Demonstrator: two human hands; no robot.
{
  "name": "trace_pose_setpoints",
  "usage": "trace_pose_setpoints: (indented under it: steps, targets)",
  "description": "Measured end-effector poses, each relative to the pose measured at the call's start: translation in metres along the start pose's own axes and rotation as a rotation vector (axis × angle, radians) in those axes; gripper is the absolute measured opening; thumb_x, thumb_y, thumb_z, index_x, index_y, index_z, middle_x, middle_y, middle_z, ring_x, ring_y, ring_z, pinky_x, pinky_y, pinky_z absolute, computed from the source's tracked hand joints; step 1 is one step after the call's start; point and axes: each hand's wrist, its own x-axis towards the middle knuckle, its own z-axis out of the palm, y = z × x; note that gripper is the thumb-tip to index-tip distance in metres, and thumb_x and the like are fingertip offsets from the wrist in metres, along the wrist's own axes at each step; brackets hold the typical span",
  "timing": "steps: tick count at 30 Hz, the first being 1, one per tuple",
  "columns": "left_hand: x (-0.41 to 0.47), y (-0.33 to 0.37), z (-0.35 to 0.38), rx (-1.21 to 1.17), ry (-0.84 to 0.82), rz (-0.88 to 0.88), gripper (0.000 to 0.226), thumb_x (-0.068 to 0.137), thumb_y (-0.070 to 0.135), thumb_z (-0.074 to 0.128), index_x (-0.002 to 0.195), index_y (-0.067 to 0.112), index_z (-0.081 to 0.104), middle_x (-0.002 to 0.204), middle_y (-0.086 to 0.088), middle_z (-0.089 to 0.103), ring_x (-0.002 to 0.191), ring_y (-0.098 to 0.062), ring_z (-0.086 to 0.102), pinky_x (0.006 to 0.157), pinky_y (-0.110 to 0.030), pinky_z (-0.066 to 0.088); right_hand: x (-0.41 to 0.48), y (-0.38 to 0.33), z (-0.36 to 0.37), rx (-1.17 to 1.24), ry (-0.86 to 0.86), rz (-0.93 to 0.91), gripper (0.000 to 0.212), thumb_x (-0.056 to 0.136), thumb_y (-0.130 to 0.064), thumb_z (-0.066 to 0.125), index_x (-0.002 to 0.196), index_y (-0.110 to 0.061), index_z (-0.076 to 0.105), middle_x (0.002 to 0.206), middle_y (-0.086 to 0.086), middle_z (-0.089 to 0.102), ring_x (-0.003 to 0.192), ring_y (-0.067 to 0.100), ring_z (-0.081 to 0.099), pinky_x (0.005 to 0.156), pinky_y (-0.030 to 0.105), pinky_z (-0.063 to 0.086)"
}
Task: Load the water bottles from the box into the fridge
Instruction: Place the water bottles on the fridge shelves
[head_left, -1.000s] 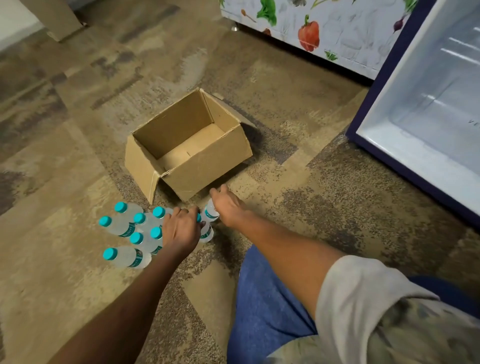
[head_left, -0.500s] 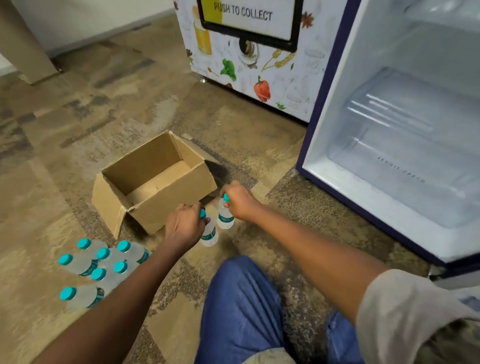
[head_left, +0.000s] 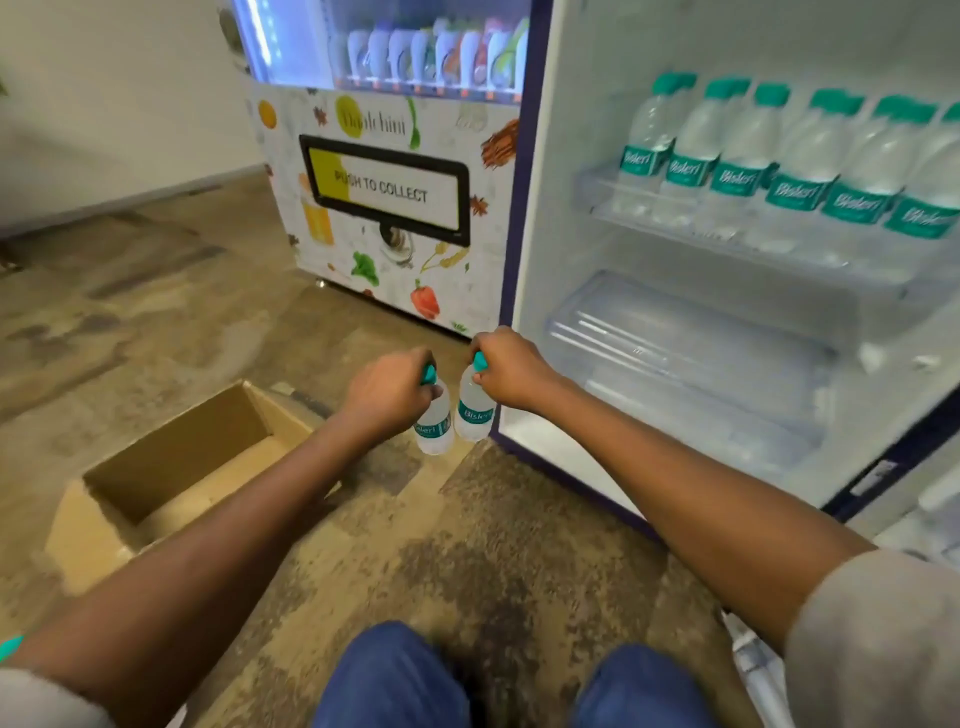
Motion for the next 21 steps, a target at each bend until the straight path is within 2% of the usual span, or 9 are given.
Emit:
trace_pose_setpoints:
  steps: [2, 6, 11, 14, 18, 21]
  targets:
    - [0.014, 0.024, -0.019, -0.024, 0.025, 0.051, 0.030, 0.089, 0.032, 0.063, 0.114, 0.017, 0.055, 0.105, -0.006, 0.063, 0.089, -0.021, 0.058, 0.066, -0.034, 0.047, -0.001, 0.007, -0.030, -0.035, 0.037, 0.010, 0.024, 0.089, -0.016, 0.061, 0.112, -0.013, 0.062, 0.113, 0.012, 0.056, 0.101, 0.032, 0.059, 0.084, 0.042, 0.054]
    - [0.038, 0.066, -0.056, -0.095, 0.072, 0.128, 0.030, 0.090, 0.029, 0.063, 0.116, 0.015, 0.055, 0.107, -0.007, 0.062, 0.093, -0.021, 0.060, 0.077, -0.036, 0.055, 0.001, 0.019, -0.089, -0.094, 0.101, 0.031, 0.022, 0.090, -0.017, 0.061, 0.111, -0.013, 0.062, 0.111, 0.011, 0.059, 0.098, 0.029, 0.060, 0.081, 0.038, 0.055]
    - [0.067, 0.112, -0.098, -0.163, 0.117, 0.226, 0.029, 0.090, 0.023, 0.063, 0.116, 0.012, 0.055, 0.112, -0.008, 0.063, 0.083, -0.020, 0.060, 0.076, -0.038, 0.057, 0.010, 0.034, -0.160, -0.176, 0.193, 0.082, 0.025, 0.092, -0.018, 0.057, 0.117, -0.015, 0.059, 0.120, 0.011, 0.057, 0.101, 0.030, 0.058, 0.086, 0.041, 0.053]
    - [0.084, 0.136, -0.123, -0.186, 0.121, 0.268, 0.034, 0.090, 0.022, 0.064, 0.120, 0.012, 0.054, 0.115, -0.009, 0.062, 0.087, -0.024, 0.065, 0.076, -0.037, 0.058, 0.015, 0.041, -0.199, -0.184, 0.250, 0.122, 0.027, 0.093, -0.015, 0.057, 0.119, -0.014, 0.059, 0.123, 0.010, 0.057, 0.103, 0.029, 0.059, 0.086, 0.040, 0.053]
    - [0.109, 0.170, -0.153, -0.192, 0.157, 0.302, 0.033, 0.089, 0.023, 0.064, 0.118, 0.011, 0.053, 0.109, -0.010, 0.060, 0.084, -0.025, 0.065, 0.063, -0.031, 0.058, 0.019, 0.054, -0.246, -0.174, 0.282, 0.172, 0.034, 0.087, -0.004, 0.065, 0.120, -0.009, 0.059, 0.123, 0.012, 0.058, 0.101, 0.029, 0.062, 0.084, 0.039, 0.056]
    - [0.126, 0.196, -0.174, -0.233, 0.196, 0.337, 0.034, 0.090, 0.022, 0.064, 0.119, 0.010, 0.053, 0.105, -0.008, 0.055, 0.080, -0.022, 0.062, 0.052, -0.025, 0.053, 0.018, 0.061, -0.283, -0.158, 0.331, 0.178, 0.032, 0.086, -0.004, 0.067, 0.118, -0.006, 0.060, 0.122, 0.013, 0.060, 0.097, 0.030, 0.065, 0.082, 0.041, 0.057]
